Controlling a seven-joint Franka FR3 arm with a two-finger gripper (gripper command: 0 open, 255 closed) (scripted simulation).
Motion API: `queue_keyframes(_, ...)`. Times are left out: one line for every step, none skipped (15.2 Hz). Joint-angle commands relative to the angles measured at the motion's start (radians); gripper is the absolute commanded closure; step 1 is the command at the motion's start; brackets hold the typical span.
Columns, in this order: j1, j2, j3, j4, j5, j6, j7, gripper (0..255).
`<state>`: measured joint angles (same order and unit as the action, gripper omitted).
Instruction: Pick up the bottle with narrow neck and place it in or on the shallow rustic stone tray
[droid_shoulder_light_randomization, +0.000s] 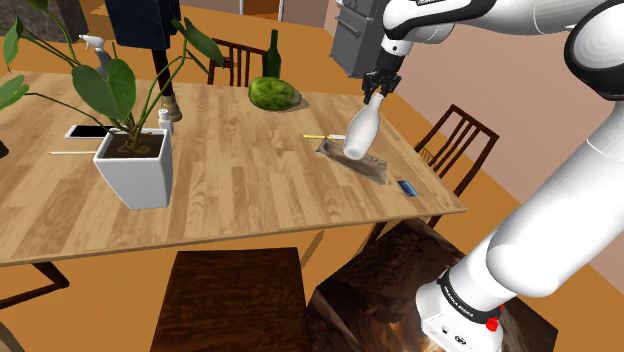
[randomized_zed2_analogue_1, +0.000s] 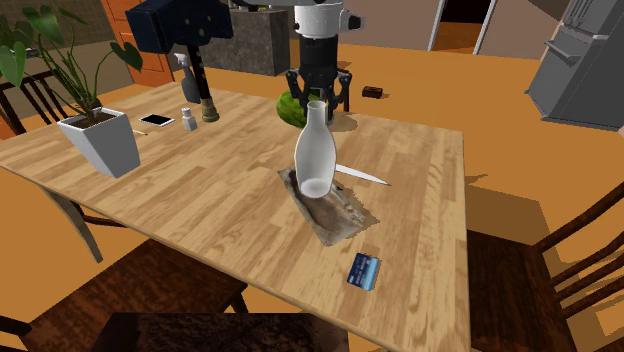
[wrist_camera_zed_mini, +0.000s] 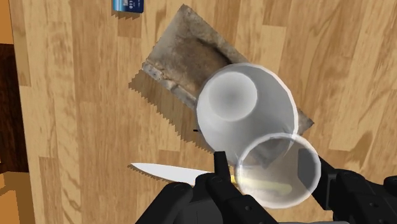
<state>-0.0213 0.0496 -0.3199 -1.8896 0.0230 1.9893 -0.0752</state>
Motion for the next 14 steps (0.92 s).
queue_keyframes(0.0, 0.001, 0.0, -0.003, 0.0, 0.005, 0.001, 255)
queue_keyframes(0.0, 0.001, 0.0, -0.003, 0.0, 0.005, 0.001, 255)
queue_keyframes(0.0, 0.001, 0.0, -0.003, 0.0, 0.005, 0.001, 255)
queue_keyframes(0.0, 0.001, 0.0, -0.003, 0.0, 0.005, 0.001, 255)
queue_keyframes(0.0, 0.001, 0.0, -0.003, 0.0, 0.005, 0.001, 255)
queue_keyframes(0.0, 0.001, 0.0, -0.003, 0.0, 0.005, 0.001, 255)
queue_keyframes(0.0, 0.001, 0.0, -0.003, 0.0, 0.005, 0.001, 0)
queue_keyframes(0.0, 0.001, 0.0, -0.003, 0.0, 0.005, 0.001, 0)
queue_keyframes(0.0, 0.001, 0.0, -0.003, 0.0, 0.005, 0.001, 0)
queue_keyframes(0.0, 0.001, 0.0, -0.003, 0.0, 0.005, 0.001, 0)
queue_keyframes(0.0, 0.001, 0.0, -0.003, 0.0, 0.005, 0.001, 0)
queue_keyframes(0.0, 0.001, 0.0, -0.003, 0.0, 0.005, 0.001, 0)
queue_keyframes(0.001, -0.008, 0.001, 0.021, -0.003, -0.027, 0.003, 0)
queue_keyframes(0.001, -0.015, 0.001, 0.046, -0.006, -0.059, 0.005, 0)
